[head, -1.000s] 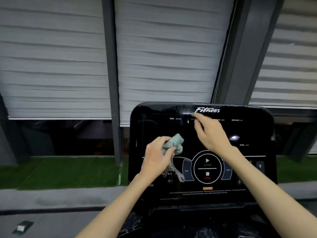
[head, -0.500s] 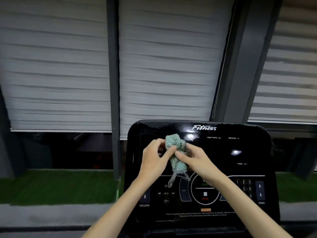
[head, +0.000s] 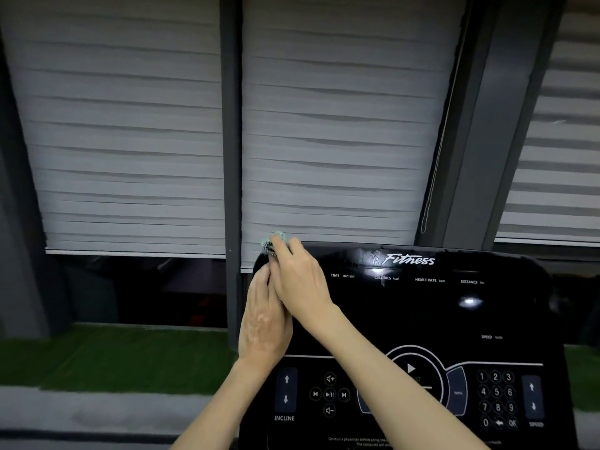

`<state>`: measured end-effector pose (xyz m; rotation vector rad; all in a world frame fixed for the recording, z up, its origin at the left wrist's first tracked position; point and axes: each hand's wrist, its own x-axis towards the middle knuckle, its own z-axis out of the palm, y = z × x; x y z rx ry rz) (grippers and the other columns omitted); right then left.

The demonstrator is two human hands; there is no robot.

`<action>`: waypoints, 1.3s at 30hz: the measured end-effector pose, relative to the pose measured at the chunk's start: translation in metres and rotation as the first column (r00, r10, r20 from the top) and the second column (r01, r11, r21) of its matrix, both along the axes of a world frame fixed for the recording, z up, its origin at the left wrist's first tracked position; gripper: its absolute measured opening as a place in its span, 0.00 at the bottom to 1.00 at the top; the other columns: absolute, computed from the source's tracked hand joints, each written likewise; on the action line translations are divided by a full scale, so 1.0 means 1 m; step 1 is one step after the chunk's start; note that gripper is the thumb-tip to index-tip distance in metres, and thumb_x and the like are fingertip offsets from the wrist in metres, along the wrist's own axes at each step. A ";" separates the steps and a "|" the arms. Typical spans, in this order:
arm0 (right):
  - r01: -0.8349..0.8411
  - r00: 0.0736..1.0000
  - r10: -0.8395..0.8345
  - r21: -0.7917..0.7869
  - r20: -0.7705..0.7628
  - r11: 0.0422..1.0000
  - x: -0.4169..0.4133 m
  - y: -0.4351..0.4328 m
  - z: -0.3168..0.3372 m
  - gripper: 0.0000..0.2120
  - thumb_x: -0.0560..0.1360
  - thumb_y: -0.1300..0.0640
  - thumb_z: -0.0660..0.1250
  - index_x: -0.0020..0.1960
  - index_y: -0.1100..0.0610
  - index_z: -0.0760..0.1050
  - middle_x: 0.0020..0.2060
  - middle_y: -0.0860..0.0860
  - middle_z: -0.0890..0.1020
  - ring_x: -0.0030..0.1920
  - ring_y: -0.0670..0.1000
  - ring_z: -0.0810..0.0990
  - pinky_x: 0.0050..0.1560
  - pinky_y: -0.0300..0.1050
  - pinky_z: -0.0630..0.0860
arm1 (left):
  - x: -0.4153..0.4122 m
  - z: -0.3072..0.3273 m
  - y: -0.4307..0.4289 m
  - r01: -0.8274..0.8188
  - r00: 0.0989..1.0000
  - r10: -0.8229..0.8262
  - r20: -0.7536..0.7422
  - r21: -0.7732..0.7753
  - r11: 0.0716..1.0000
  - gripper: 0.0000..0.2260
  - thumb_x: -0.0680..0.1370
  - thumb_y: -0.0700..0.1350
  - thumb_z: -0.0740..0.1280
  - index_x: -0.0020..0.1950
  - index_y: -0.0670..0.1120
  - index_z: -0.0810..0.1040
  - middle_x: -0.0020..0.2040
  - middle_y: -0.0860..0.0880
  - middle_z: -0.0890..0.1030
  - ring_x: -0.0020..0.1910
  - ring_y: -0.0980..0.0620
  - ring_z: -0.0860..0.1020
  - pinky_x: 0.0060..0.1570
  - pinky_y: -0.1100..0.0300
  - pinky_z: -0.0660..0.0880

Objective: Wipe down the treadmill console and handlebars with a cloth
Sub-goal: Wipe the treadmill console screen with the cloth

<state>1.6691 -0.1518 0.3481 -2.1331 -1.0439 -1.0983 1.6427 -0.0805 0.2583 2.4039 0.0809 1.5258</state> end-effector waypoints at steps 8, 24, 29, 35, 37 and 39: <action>0.149 0.985 -0.154 0.063 0.081 0.987 0.031 -0.082 -0.019 0.16 0.72 0.62 0.64 0.59 0.63 0.78 0.40 0.55 0.78 0.37 0.56 0.78 0.35 0.46 0.76 | 0.000 0.002 0.001 -0.042 0.999 0.042 -0.001 0.056 0.998 0.22 0.81 0.42 0.57 0.73 0.33 0.65 0.70 0.40 0.68 0.71 0.44 0.67 0.71 0.52 0.66; 0.012 0.994 0.004 -0.153 0.106 0.988 0.001 -0.031 -0.022 0.24 0.66 0.68 0.73 0.61 0.58 0.76 0.44 0.54 0.74 0.39 0.53 0.71 0.35 0.44 0.72 | -0.002 -0.001 0.000 -0.009 0.998 0.014 0.069 -0.076 0.997 0.21 0.81 0.38 0.53 0.72 0.31 0.64 0.71 0.39 0.65 0.71 0.42 0.65 0.74 0.58 0.58; 0.090 0.986 -0.062 -0.181 0.152 0.979 0.011 -0.069 -0.030 0.25 0.63 0.70 0.72 0.59 0.58 0.77 0.48 0.56 0.77 0.42 0.55 0.72 0.39 0.48 0.75 | -0.002 0.000 0.001 -0.013 0.998 0.016 0.055 -0.043 0.999 0.20 0.81 0.37 0.53 0.72 0.31 0.64 0.71 0.38 0.65 0.70 0.40 0.66 0.72 0.53 0.64; 0.218 0.967 -0.208 -0.056 0.146 0.974 0.014 -0.102 -0.040 0.24 0.62 0.75 0.69 0.57 0.62 0.79 0.51 0.61 0.77 0.45 0.58 0.74 0.42 0.49 0.75 | -0.002 0.000 -0.002 -0.020 0.999 0.021 0.043 -0.024 1.000 0.20 0.80 0.35 0.56 0.72 0.31 0.65 0.70 0.39 0.66 0.71 0.42 0.67 0.74 0.57 0.61; 0.164 0.977 -0.146 -0.105 0.156 0.981 0.008 -0.084 -0.036 0.19 0.68 0.71 0.64 0.57 0.61 0.78 0.52 0.61 0.76 0.47 0.58 0.73 0.42 0.50 0.76 | -0.002 0.000 -0.002 -0.014 0.999 0.016 0.047 -0.030 0.999 0.20 0.80 0.35 0.56 0.72 0.31 0.65 0.70 0.39 0.66 0.70 0.42 0.67 0.74 0.59 0.59; 0.114 0.985 -0.088 -0.174 0.149 0.978 0.002 -0.061 -0.029 0.19 0.71 0.65 0.56 0.59 0.60 0.77 0.53 0.60 0.76 0.47 0.59 0.74 0.40 0.50 0.77 | -0.003 0.000 -0.002 -0.011 0.998 0.013 0.056 -0.037 0.999 0.20 0.81 0.36 0.54 0.72 0.31 0.65 0.71 0.39 0.66 0.71 0.42 0.66 0.74 0.59 0.59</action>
